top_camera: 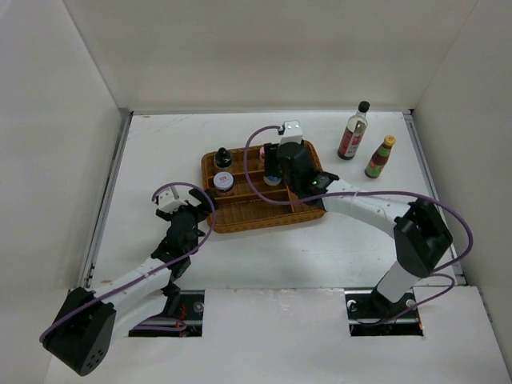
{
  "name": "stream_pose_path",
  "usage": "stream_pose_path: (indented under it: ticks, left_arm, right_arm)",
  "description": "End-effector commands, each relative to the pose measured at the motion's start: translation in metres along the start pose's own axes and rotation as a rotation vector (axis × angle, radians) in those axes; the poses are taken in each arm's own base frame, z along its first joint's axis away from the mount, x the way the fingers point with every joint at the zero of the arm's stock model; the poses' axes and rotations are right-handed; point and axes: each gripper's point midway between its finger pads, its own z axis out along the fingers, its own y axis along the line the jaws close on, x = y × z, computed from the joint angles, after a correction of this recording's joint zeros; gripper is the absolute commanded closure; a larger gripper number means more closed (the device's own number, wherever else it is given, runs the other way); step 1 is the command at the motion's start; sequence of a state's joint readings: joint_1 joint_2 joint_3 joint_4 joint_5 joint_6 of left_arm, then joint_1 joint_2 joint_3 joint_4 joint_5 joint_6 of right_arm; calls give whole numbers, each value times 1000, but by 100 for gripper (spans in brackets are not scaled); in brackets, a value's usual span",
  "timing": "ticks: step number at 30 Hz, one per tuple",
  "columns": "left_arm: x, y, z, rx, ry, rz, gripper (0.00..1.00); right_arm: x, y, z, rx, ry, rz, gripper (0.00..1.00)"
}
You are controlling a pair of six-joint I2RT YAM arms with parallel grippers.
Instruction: Organize the condiment bottles
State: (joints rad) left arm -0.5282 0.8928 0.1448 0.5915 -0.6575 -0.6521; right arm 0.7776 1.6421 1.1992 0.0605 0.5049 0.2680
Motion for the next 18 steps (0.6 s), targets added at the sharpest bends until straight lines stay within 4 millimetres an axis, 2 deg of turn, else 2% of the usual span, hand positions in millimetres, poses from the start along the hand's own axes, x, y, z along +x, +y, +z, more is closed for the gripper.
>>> stream_pose_path:
  ticks: [1, 7, 12, 14, 18]
  left_arm:
    - [-6, -3, -1, 20, -27, -38, 0]
    - [-4, -4, 0, 27, -17, -41, 0]
    - [-2, -5, 1, 30, -4, -40, 0]
    - [-3, -3, 1, 23, -12, -43, 0]
    - [-4, -4, 0, 32, -11, -49, 0]
  right_arm:
    - [-62, 31, -6, -73, -167, 99, 51]
    - [-9, 40, 21, -78, -56, 67, 50]
    - [18, 44, 37, -73, 6, 36, 45]
    - [18, 43, 37, -65, 10, 33, 35]
    - [-2, 42, 26, -73, -24, 39, 9]
